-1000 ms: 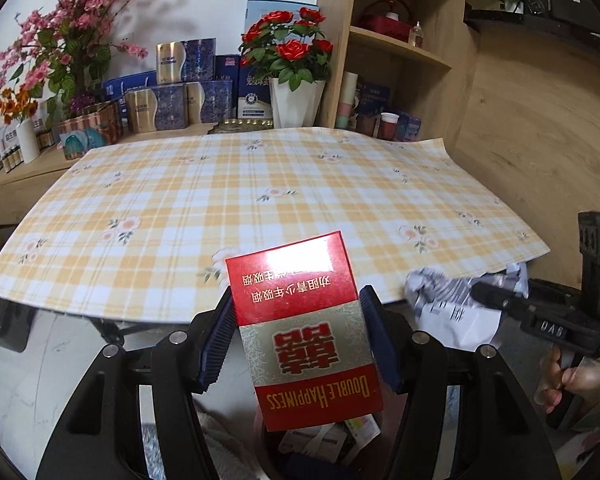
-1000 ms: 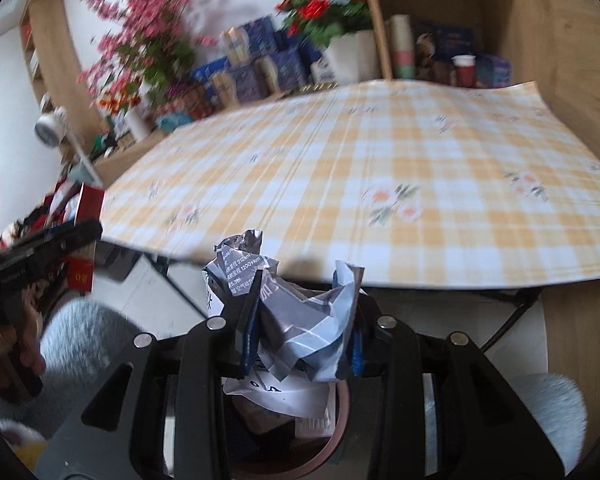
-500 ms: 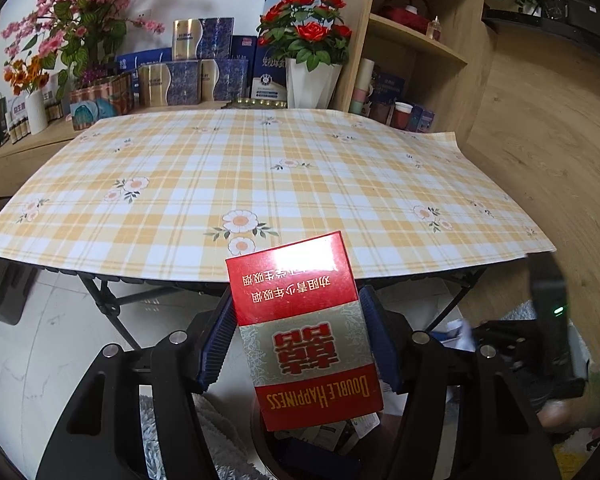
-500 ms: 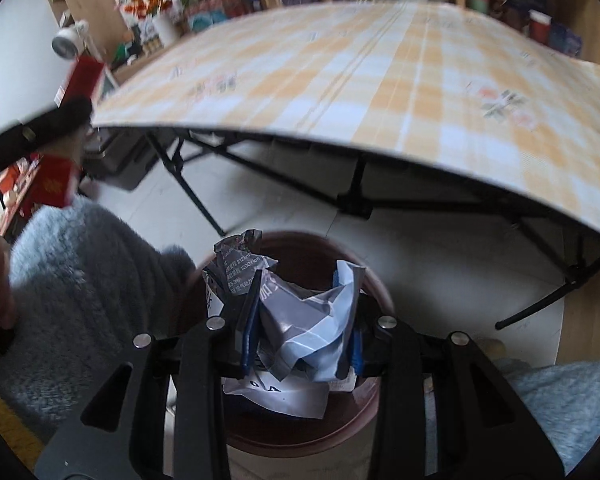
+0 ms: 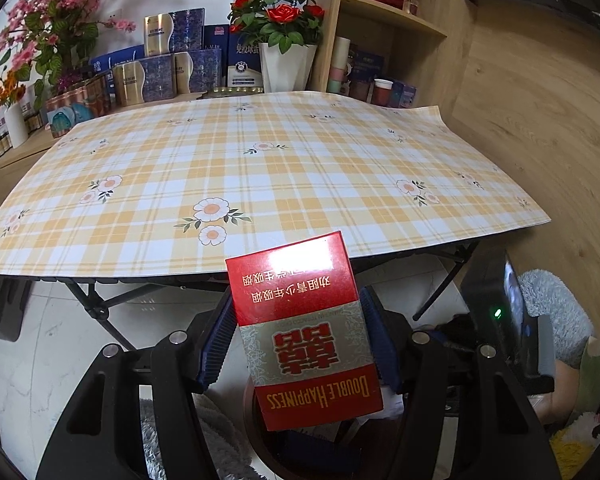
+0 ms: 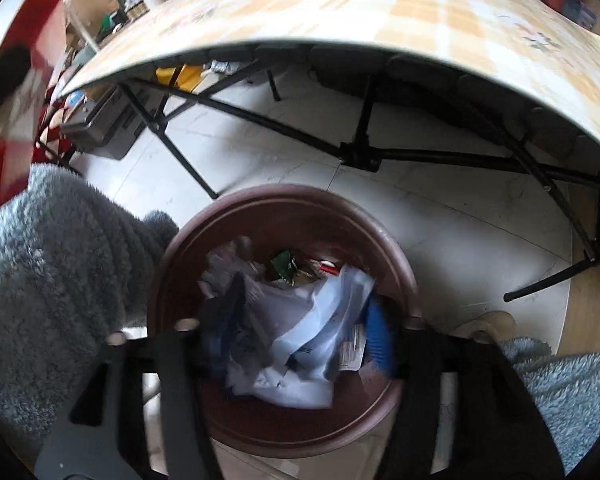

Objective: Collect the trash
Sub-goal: 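Carry the red box over the bin and open the left gripper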

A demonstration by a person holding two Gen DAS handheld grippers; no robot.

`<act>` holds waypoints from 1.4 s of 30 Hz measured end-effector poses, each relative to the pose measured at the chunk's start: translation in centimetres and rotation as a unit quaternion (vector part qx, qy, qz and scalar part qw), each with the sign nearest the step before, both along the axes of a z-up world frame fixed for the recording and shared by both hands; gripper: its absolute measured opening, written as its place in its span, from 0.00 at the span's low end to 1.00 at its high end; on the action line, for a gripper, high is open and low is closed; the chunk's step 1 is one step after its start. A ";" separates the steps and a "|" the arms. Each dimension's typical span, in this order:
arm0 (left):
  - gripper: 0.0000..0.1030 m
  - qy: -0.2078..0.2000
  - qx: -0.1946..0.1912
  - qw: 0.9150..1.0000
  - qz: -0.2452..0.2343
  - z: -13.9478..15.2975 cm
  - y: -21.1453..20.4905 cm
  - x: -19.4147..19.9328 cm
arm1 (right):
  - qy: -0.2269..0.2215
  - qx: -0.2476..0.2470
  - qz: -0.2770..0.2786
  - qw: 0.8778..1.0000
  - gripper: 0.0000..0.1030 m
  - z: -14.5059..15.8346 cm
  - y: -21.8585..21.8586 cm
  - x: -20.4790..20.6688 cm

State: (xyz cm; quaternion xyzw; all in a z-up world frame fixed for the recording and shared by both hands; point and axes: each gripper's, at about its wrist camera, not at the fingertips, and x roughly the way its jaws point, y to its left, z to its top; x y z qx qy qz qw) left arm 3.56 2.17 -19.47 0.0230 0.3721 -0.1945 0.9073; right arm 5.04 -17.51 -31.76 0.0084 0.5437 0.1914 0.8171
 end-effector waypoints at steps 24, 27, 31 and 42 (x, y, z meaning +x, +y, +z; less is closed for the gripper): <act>0.58 0.055 0.059 0.994 -0.079 -2.9 -4.1 0.2 | -0.242 -0.031 -0.154 0.957 0.94 11.6 -8.8 -2.1; 0.58 0.075 0.079 0.989 -0.100 -4.0 -5.2 0.3 | -0.226 -0.004 -0.193 0.955 0.94 11.1 -10.8 -1.9; 0.58 0.115 0.101 0.980 -0.127 -6.1 -6.5 0.7 | -0.213 0.017 -0.225 0.951 0.94 10.7 -12.4 -1.6; 0.58 0.197 0.126 0.961 -0.149 -10.1 -8.6 1.8 | -0.202 0.028 -0.229 0.952 0.94 10.1 -12.7 -1.4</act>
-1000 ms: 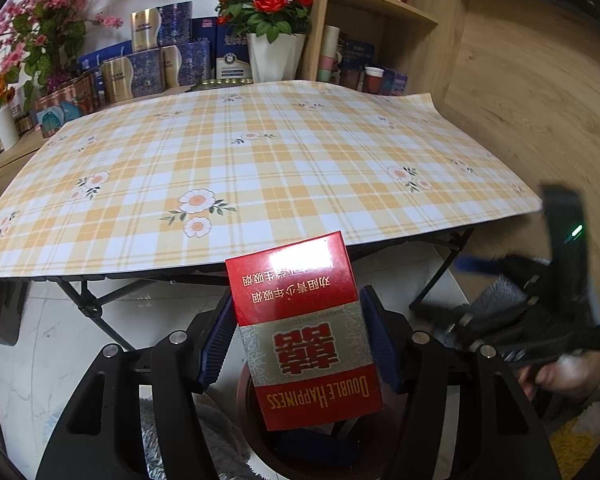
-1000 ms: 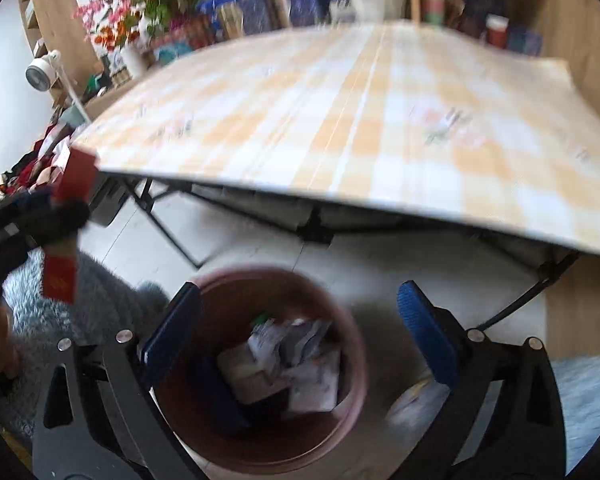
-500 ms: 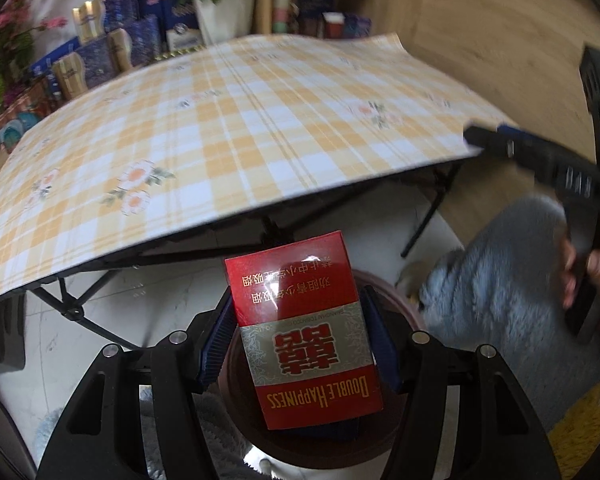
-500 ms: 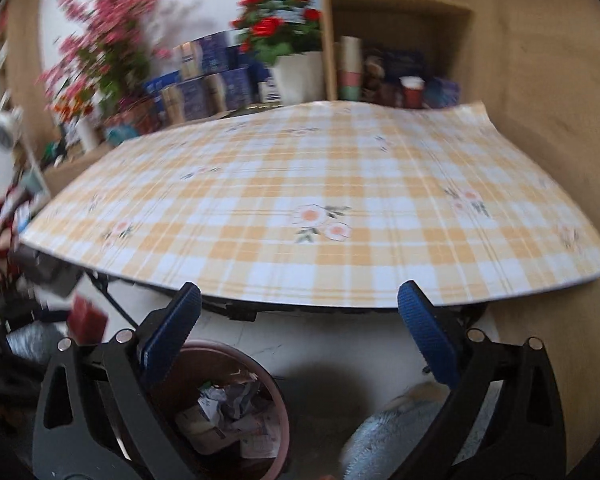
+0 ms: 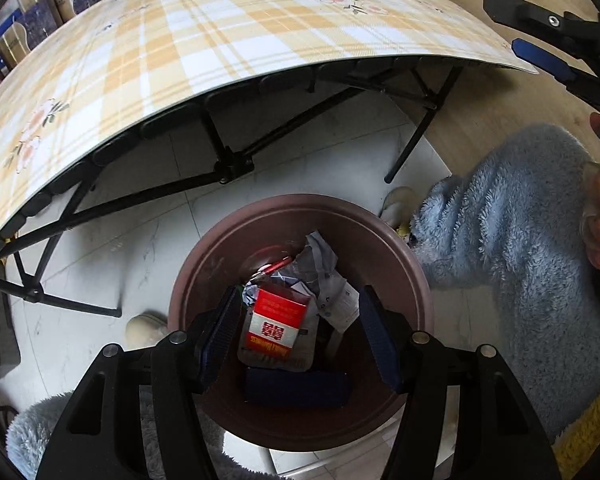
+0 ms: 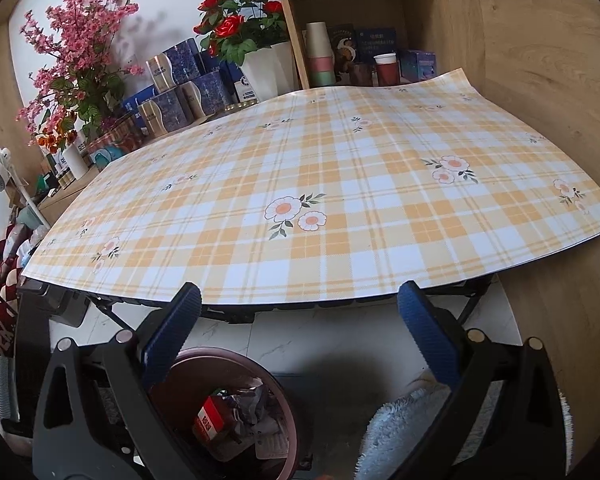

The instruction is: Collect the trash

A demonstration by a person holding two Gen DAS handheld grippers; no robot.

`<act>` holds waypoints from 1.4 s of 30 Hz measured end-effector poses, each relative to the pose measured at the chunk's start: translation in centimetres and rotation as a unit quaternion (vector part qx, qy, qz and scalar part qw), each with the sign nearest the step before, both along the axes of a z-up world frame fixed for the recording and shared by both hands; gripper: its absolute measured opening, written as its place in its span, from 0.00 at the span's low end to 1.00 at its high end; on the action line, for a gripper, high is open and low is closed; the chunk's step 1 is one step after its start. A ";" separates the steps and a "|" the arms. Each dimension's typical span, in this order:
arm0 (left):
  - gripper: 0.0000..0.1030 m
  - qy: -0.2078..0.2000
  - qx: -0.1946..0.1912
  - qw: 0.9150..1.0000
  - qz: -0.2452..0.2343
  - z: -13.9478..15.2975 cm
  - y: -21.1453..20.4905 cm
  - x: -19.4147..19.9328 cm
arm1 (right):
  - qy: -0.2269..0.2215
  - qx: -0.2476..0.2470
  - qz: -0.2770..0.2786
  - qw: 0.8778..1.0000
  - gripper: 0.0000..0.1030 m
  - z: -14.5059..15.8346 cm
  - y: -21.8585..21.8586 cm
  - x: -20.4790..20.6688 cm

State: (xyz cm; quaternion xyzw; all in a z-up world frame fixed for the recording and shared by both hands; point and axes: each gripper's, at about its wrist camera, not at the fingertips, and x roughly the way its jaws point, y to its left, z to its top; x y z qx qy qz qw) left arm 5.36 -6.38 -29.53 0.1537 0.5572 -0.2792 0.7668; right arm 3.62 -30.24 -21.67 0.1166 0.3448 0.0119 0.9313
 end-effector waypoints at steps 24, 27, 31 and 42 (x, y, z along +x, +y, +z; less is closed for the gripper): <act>0.94 -0.303 -0.101 0.937 0.140 20.0 5.2 0.5 | -0.029 -0.059 -0.017 0.998 0.94 9.8 -0.4 1.0; 0.94 -0.334 -0.128 0.922 0.149 24.1 5.8 0.5 | -0.050 -0.080 -0.011 0.995 0.94 13.5 -0.3 1.1; 0.94 -0.381 -0.158 0.898 0.154 28.6 6.4 -0.4 | -0.081 -0.107 -0.006 0.991 0.94 17.9 0.3 0.2; 0.94 -0.390 -0.170 0.893 0.145 33.1 6.4 -2.2 | -0.113 -0.107 0.011 0.988 0.94 23.2 1.6 -1.8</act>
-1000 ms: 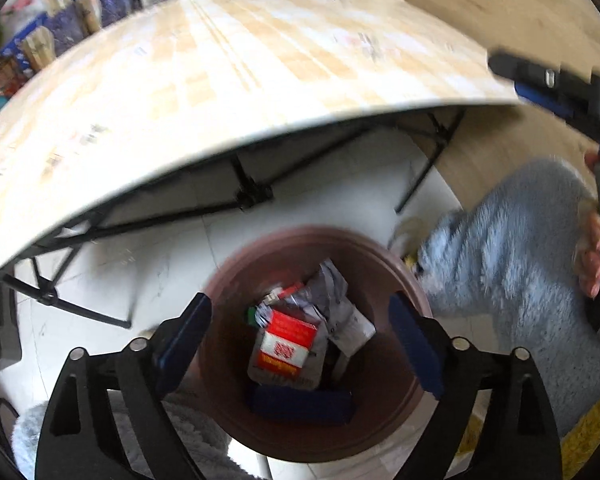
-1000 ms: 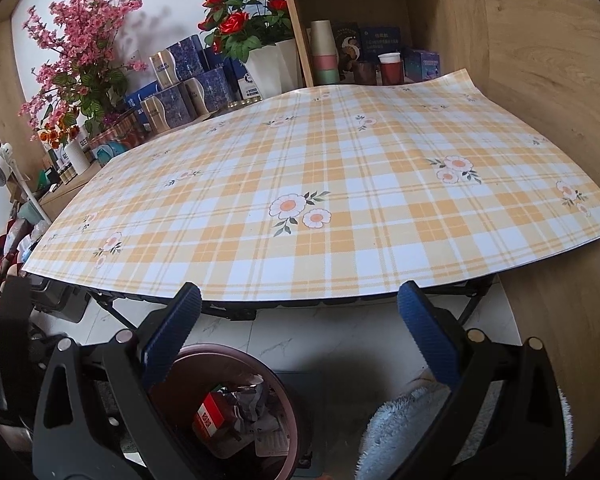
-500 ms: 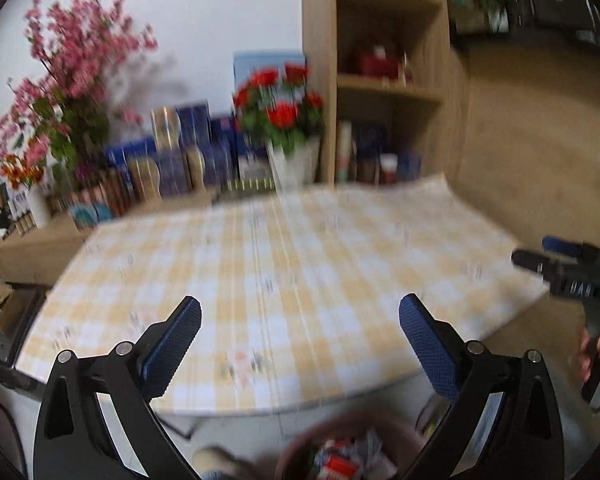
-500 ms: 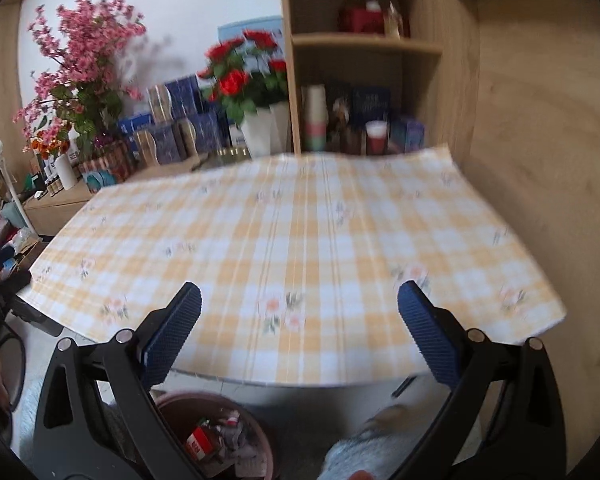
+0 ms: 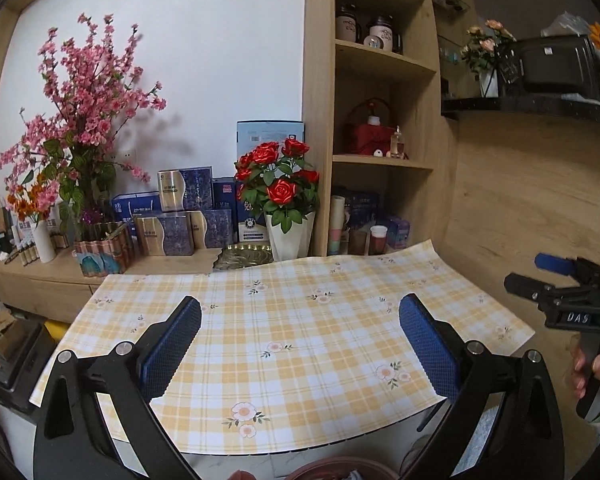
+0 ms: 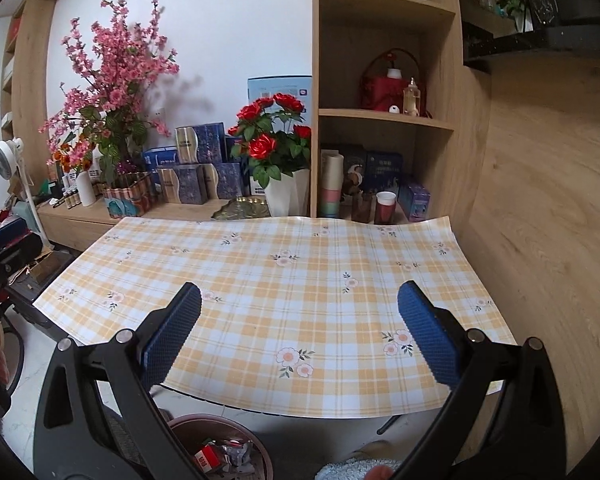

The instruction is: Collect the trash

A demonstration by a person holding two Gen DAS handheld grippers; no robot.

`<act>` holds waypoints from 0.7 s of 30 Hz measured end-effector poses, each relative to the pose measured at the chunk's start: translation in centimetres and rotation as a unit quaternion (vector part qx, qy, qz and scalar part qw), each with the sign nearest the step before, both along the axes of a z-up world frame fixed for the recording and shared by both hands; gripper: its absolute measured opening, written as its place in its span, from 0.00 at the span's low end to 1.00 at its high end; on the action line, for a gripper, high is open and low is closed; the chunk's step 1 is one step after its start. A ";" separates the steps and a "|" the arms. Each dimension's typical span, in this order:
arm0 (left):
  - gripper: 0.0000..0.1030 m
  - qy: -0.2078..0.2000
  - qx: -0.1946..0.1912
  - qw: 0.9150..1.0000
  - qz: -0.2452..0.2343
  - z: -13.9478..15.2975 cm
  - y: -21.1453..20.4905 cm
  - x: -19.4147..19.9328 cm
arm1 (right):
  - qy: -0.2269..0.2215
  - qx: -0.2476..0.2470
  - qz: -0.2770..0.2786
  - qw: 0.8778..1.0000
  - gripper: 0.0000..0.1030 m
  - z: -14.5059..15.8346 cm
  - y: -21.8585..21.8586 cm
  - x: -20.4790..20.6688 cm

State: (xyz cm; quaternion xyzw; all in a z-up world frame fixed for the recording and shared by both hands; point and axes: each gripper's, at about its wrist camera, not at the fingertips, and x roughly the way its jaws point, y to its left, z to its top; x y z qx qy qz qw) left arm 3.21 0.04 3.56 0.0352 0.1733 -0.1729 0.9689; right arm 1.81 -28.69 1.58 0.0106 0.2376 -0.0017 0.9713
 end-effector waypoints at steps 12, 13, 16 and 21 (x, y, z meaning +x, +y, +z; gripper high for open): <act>0.94 0.000 0.032 0.999 0.032 0.1 -0.1 -0.4 | 0.002 0.006 0.001 1.000 0.94 0.6 0.4 -0.4; 0.94 -0.002 0.034 0.999 0.034 0.1 -0.1 -0.4 | 0.002 0.006 0.001 1.000 0.94 0.5 0.5 -0.3; 0.94 -0.011 0.041 0.998 0.039 0.3 -0.1 -0.6 | 0.003 0.007 0.000 1.000 0.94 0.5 0.5 -0.4; 0.94 -0.018 0.046 0.998 0.042 0.6 -0.1 -0.8 | 0.003 0.007 0.000 1.000 0.94 0.4 0.5 -0.3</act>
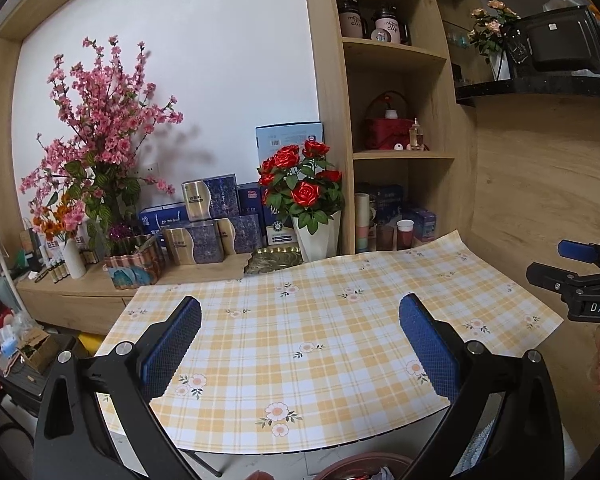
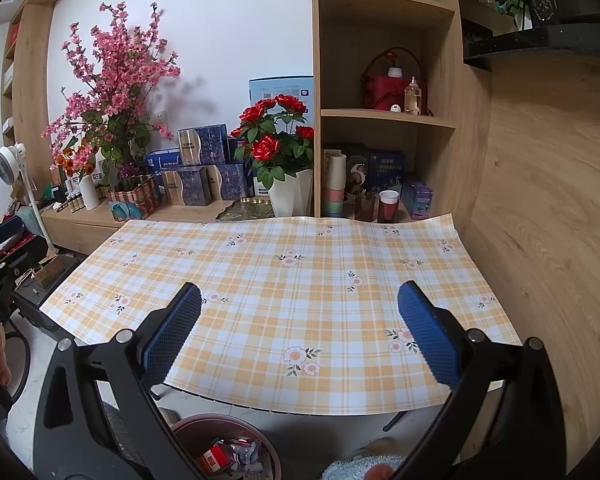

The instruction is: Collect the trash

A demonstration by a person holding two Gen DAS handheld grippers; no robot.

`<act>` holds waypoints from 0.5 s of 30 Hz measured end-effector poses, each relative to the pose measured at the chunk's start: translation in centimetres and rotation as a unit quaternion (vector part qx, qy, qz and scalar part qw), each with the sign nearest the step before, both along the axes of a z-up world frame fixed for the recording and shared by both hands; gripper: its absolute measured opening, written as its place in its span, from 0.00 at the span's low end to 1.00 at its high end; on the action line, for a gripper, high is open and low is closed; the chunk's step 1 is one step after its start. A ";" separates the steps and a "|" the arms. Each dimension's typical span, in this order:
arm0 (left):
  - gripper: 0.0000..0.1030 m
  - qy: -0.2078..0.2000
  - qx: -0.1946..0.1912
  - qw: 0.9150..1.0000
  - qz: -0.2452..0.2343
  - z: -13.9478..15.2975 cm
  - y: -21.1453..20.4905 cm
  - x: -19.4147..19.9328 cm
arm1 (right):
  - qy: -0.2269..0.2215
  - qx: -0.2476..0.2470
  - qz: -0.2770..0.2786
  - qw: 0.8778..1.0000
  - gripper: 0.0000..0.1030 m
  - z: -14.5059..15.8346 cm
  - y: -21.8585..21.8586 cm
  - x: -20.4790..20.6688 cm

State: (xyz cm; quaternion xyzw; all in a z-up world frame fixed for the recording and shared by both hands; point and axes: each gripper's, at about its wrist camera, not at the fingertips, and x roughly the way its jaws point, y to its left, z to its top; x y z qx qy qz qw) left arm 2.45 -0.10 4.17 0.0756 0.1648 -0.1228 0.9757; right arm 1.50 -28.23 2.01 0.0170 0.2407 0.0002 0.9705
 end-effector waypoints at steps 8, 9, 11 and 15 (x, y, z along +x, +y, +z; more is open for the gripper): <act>0.94 -0.006 0.009 1.000 0.003 0.2 -0.4 -0.1 | -0.003 0.002 0.001 1.000 0.94 0.3 0.2 -0.1; 0.94 -0.006 0.010 1.000 0.003 0.2 -0.5 -0.1 | -0.004 0.003 0.001 1.000 0.94 0.4 0.3 -0.2; 0.94 -0.006 0.011 1.000 0.005 0.2 -0.4 -0.1 | -0.005 0.003 0.002 1.000 0.94 0.5 0.4 -0.3; 0.94 -0.008 0.014 1.000 0.005 0.4 -0.6 -0.2 | -0.008 0.006 0.002 1.000 0.94 0.5 0.3 -0.3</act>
